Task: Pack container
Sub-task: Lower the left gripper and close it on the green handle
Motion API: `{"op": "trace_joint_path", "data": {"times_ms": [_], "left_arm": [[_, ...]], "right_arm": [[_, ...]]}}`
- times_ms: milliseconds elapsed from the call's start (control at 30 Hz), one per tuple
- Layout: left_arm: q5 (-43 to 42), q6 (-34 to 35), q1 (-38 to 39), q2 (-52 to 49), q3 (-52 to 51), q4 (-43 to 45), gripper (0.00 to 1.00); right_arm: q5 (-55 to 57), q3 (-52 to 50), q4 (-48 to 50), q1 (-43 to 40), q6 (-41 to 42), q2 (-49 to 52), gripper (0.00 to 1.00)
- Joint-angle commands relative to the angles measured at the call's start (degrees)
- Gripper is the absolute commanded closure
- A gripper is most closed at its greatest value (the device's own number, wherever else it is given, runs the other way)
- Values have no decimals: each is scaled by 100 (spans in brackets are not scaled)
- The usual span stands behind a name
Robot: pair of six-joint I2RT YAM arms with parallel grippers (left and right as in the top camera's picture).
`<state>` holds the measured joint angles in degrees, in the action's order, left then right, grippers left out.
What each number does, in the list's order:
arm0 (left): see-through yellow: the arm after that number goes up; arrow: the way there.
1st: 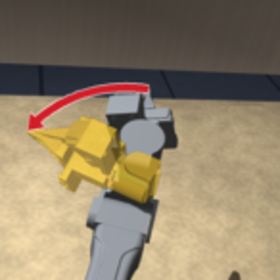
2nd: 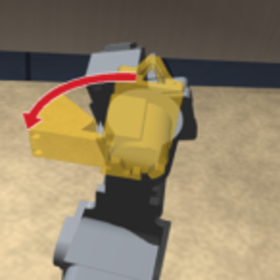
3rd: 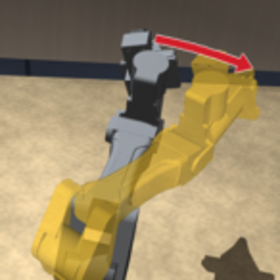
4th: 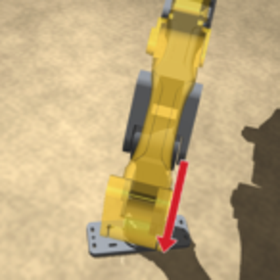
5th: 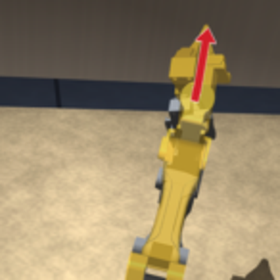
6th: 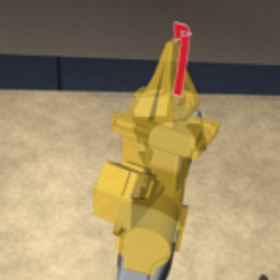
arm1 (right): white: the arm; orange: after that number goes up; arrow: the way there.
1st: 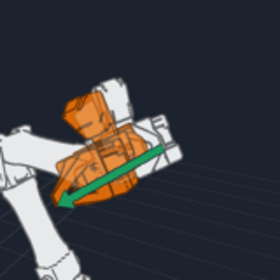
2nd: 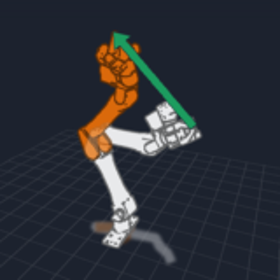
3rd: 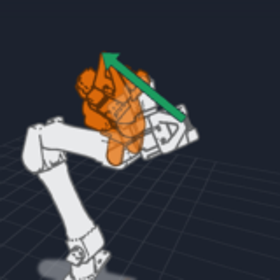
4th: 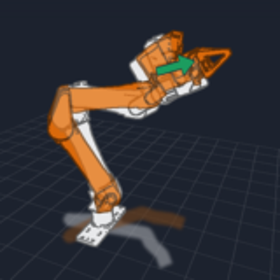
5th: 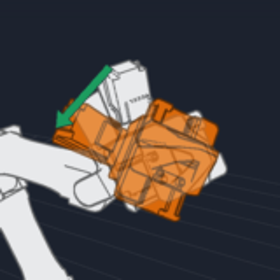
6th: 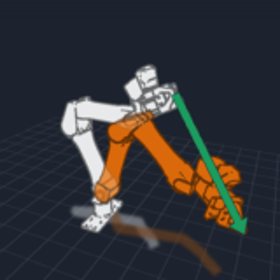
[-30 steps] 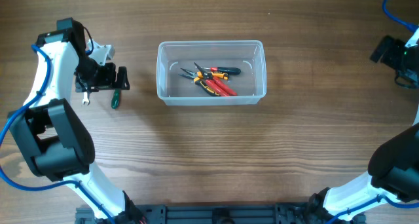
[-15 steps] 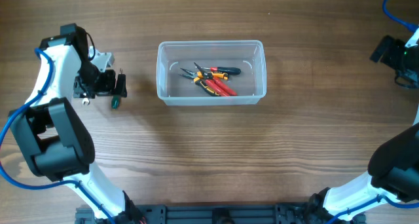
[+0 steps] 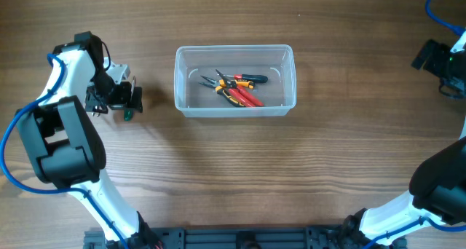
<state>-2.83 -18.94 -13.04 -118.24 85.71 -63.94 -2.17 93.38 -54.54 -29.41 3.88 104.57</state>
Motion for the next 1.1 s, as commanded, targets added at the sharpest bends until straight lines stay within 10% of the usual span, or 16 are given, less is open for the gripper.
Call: {"op": "trace_joint_path", "data": {"times_ms": [0,1067], "left_arm": [[17,4,17,-103,-48,83,0],[157,44,168,-105,-48,610,2]], "right_arm": [[-46,-9,13,20,101,11,0],[-46,-9,13,20,101,11,0]]}}
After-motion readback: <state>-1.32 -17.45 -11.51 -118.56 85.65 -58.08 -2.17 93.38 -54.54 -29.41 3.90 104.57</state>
